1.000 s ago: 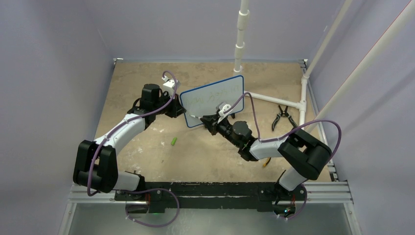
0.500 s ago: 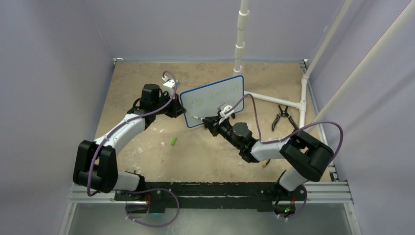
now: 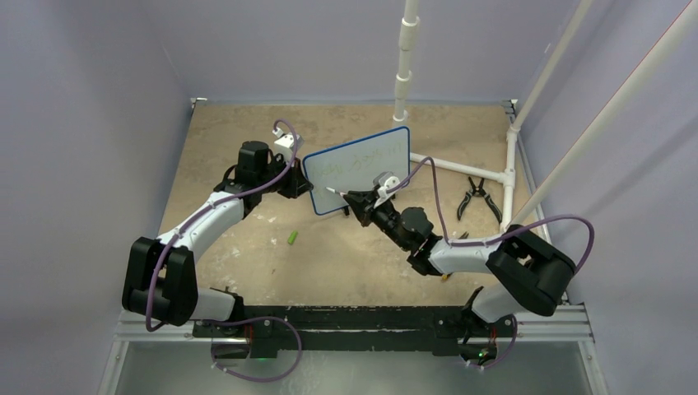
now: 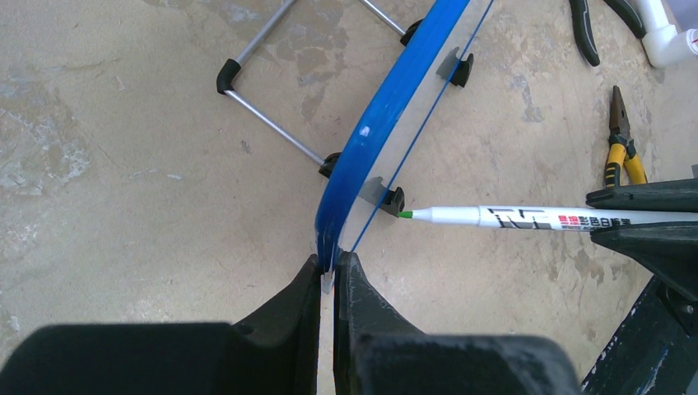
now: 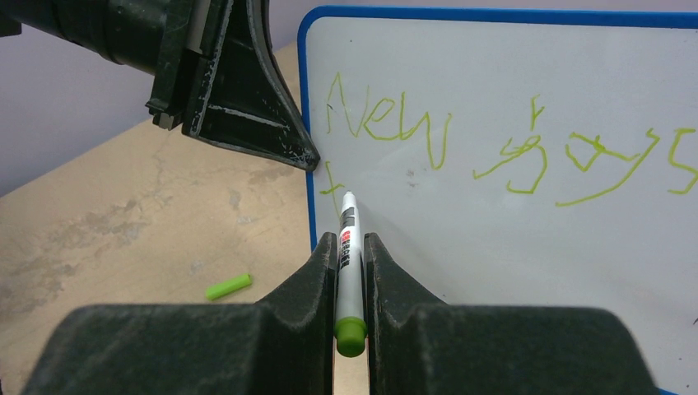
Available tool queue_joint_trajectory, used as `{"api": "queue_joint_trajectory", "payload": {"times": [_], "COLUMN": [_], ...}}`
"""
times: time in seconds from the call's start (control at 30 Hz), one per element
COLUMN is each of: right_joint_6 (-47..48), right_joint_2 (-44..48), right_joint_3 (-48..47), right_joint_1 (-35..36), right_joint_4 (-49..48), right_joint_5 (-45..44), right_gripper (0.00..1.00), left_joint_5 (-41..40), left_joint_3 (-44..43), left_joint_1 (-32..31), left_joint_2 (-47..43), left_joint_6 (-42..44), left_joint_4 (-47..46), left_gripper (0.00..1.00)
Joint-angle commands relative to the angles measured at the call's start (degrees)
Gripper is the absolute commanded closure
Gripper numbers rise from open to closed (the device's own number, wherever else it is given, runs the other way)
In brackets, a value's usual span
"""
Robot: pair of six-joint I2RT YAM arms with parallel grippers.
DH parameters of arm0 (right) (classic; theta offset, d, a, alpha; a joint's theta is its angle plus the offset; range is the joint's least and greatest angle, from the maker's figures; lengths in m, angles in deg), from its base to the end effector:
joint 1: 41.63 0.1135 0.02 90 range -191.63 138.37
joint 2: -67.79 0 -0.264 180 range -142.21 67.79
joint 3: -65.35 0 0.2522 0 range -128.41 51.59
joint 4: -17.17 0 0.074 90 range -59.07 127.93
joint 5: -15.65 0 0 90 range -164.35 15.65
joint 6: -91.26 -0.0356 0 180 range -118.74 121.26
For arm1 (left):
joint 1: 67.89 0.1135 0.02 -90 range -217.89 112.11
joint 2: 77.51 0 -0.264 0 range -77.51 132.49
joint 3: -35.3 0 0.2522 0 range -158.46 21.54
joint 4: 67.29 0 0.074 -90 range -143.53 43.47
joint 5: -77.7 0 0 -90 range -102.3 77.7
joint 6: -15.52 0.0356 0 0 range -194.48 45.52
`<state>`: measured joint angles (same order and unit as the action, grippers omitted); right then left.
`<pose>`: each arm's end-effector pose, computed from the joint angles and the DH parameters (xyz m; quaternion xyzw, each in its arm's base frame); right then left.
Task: Write a sentence on the whiteboard
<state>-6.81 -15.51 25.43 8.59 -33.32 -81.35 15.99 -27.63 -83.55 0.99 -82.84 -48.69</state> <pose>0.1831 0.2132 0.2160 -0.1949 0.6329 0.3291 0.6731 0.2819 -0.0965 0.2453 0.1687 0.8478 -0.3057 0.3991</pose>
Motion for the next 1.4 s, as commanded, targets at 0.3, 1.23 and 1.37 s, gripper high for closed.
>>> {"api": "queue_joint_trajectory", "payload": {"times": [0.3, 1.23, 1.37], "right_joint_6": [2.8, -0.5, -0.4], "right_joint_2": [-4.8, -4.6, -4.4], "right_joint_3": [-6.2, -2.8, -3.4], "right_joint_1": [0.2, 0.2, 0.2], "right_joint_4": [-2.6, -1.6, -2.6], "right_joint_5": [-1.0, -4.1, -3.9], "right_gripper": [1.0, 1.0, 1.0], "left_joint_5": [0.1, 0.4, 0.4], "left_joint_3": [-1.5, -1.6, -1.6], "left_joint_1": [-0.2, -0.2, -0.2], "left_joint_2": [-1.6, -2.0, -2.0], "left_joint_6": [0.0, -0.2, -0.2], "left_joint_4": [-1.3, -1.4, -1.5], "left_gripper": [1.0, 1.0, 1.0]}}
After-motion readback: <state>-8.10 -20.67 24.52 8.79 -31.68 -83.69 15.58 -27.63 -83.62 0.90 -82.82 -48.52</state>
